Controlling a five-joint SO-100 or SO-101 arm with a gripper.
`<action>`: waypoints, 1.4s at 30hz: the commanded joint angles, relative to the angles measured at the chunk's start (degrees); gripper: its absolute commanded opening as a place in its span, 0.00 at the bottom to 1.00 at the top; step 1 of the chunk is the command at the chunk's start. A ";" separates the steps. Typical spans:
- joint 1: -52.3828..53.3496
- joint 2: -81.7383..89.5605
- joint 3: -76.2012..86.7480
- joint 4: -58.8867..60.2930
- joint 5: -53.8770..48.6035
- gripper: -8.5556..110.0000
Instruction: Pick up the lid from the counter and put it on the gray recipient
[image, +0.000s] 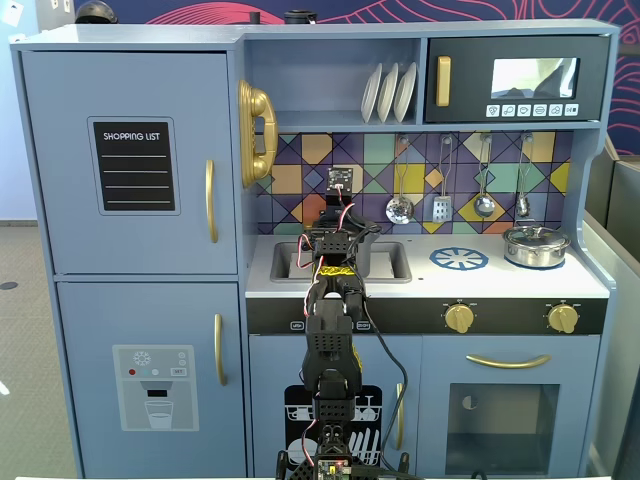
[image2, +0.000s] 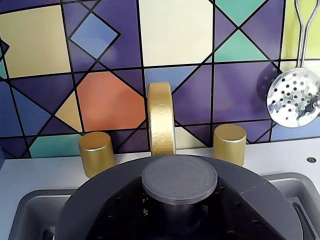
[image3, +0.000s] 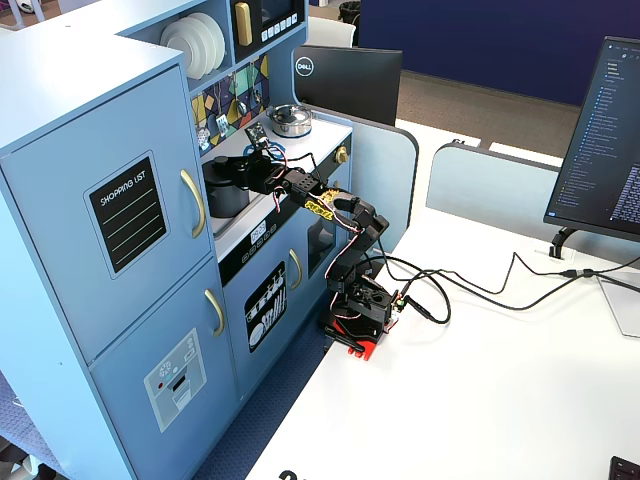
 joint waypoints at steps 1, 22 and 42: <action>0.00 1.41 -0.88 -2.37 -0.88 0.07; 3.43 4.39 5.10 -2.90 -1.76 0.37; 0.53 58.18 18.90 59.85 2.55 0.19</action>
